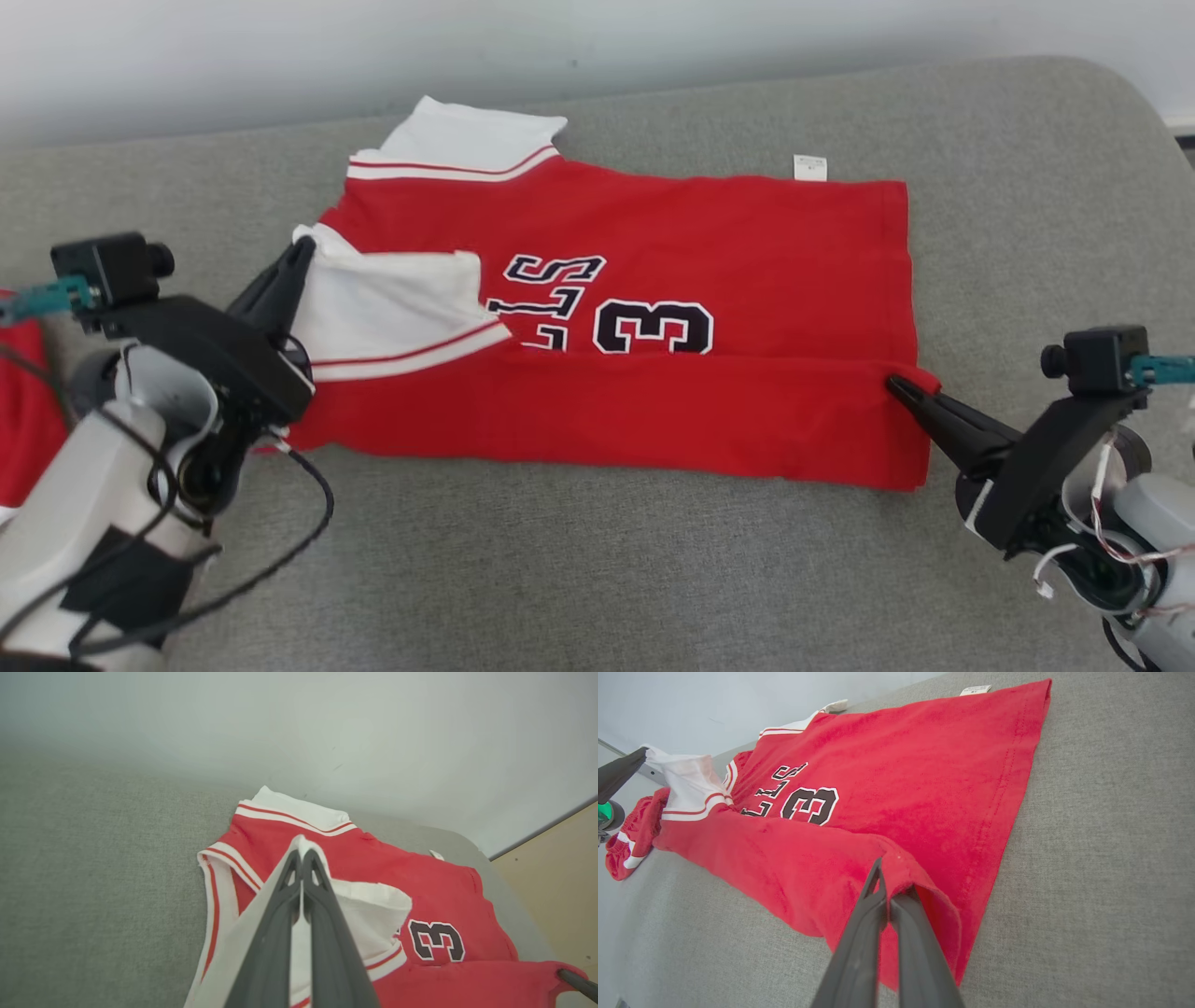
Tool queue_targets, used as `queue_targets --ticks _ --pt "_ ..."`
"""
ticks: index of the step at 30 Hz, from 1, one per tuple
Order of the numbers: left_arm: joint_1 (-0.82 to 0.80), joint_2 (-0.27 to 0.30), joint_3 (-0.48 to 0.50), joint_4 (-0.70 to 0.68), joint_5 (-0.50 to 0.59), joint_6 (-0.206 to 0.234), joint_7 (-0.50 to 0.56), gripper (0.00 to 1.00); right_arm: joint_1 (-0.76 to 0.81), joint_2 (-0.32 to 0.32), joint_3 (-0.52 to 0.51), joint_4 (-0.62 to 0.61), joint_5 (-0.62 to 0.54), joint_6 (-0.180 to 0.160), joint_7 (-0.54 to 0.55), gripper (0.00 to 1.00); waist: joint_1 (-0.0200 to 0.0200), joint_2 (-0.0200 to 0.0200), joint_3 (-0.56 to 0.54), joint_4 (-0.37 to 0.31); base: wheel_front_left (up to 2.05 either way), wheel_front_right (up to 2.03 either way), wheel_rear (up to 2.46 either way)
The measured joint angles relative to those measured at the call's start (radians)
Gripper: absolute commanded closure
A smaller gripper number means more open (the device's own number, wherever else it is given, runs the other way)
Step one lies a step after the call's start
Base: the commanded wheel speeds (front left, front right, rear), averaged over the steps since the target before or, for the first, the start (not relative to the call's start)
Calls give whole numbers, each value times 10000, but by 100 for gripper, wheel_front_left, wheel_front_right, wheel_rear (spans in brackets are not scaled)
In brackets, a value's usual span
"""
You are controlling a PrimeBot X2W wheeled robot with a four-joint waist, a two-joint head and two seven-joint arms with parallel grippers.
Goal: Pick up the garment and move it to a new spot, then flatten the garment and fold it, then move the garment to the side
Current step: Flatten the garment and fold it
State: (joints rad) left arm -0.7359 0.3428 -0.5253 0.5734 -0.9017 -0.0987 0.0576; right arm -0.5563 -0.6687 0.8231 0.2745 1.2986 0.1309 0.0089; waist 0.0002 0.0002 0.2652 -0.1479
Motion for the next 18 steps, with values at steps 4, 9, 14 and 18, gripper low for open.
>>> queue_targets --ticks 4,9,14,18 --pt "-664 -159 -268 897 113 -163 63 100 -501 102 470 378 98 0 -182 100 -1 0 227 -125 0 0 0" --pt "-1154 -280 -504 1889 109 -251 -73 100 -955 219 1020 650 236 0 -476 100 -1 0 392 -283 0 0 0" --pt "-1378 -389 -832 2499 117 -301 -397 100 -1235 240 1524 869 408 0 -788 62 -1 0 379 -333 0 0 0" --pt "-1463 -410 -1133 2800 176 -307 -800 0 -1367 199 1860 1012 537 0 -1062 0 -2 -1 279 -297 0 0 0"
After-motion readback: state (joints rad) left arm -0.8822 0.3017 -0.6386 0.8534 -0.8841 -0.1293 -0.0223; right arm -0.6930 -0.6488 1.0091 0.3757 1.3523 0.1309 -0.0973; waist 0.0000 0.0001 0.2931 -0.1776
